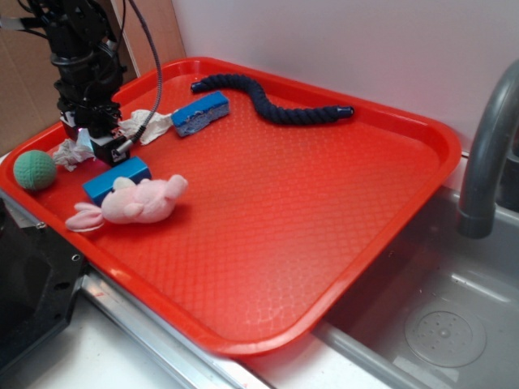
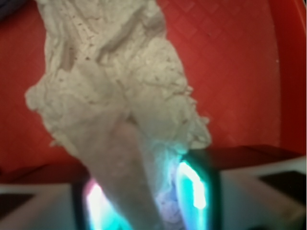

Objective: Grab the white paper.

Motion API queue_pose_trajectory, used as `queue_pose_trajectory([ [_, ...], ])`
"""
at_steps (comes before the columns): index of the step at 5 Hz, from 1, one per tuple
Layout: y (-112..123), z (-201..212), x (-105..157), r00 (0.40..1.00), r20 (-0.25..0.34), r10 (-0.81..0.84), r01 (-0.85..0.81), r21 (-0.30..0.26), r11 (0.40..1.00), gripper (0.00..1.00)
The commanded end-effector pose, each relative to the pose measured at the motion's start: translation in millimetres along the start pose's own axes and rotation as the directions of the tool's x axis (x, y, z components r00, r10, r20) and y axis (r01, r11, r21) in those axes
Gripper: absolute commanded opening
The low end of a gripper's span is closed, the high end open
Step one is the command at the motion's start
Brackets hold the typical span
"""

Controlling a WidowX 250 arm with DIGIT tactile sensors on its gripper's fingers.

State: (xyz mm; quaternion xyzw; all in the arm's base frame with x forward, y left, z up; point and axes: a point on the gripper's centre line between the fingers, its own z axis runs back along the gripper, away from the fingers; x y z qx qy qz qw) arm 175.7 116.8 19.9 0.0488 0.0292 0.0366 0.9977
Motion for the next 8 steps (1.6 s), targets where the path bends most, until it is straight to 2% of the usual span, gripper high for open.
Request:
queue_pose_trajectory([
  [1, -10, 83, -12, 0.998, 0.005, -0.070, 0.070, -0.006, 0.998, 0.00],
  [2, -44, 136, -27, 0.995, 0.032, -0.099, 0.099, -0.016, 0.995, 0.00],
  [3, -80, 173, -38, 0.990, 0.091, -0.111, 0.112, -0.007, 0.994, 0.00],
  [4, -113, 188, -35, 0.991, 0.109, -0.082, 0.090, -0.072, 0.993, 0.00],
  [5, -136, 192, -21, 0.987, 0.161, -0.003, 0.029, -0.157, 0.987, 0.00],
  [6, -156, 188, 5, 0.987, 0.158, 0.013, 0.026, -0.242, 0.970, 0.00],
  [7, -155, 189, 19, 0.986, 0.153, 0.060, -0.023, -0.236, 0.972, 0.00],
  [8, -135, 195, 26, 0.979, 0.167, 0.119, -0.084, -0.202, 0.976, 0.00],
])
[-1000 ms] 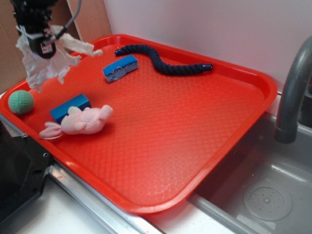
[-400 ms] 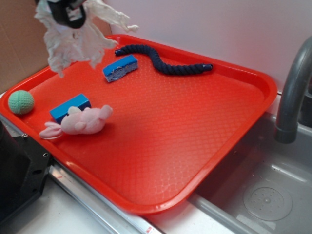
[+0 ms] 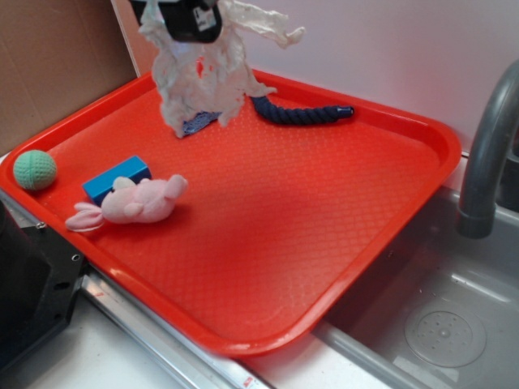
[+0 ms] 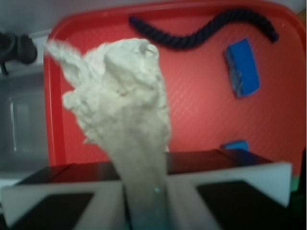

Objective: Grab the white paper.

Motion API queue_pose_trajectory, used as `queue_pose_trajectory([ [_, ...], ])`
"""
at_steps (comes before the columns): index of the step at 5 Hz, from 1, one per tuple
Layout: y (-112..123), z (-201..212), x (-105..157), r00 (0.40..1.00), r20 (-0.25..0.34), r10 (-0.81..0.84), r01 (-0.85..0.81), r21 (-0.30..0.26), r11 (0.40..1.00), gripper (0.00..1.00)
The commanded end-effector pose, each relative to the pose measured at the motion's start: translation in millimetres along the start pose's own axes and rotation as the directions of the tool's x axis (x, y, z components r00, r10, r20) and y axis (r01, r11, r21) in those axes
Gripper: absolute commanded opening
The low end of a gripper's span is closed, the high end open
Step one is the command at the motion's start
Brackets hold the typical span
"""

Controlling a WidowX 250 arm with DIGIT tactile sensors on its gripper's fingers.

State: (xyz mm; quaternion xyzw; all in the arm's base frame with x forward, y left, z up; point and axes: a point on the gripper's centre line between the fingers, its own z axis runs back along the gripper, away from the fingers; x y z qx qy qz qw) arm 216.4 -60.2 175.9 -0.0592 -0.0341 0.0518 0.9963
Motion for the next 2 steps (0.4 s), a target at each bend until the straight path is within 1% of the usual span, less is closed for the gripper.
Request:
queue_pose_trajectory([
  [1, 39.6, 43.5, 13.6, 0.987, 0.126, 0.097, -0.105, 0.060, 0.993, 0.00],
  [2, 44.1, 45.6, 16.9, 0.986, 0.125, 0.111, -0.120, 0.068, 0.990, 0.00],
])
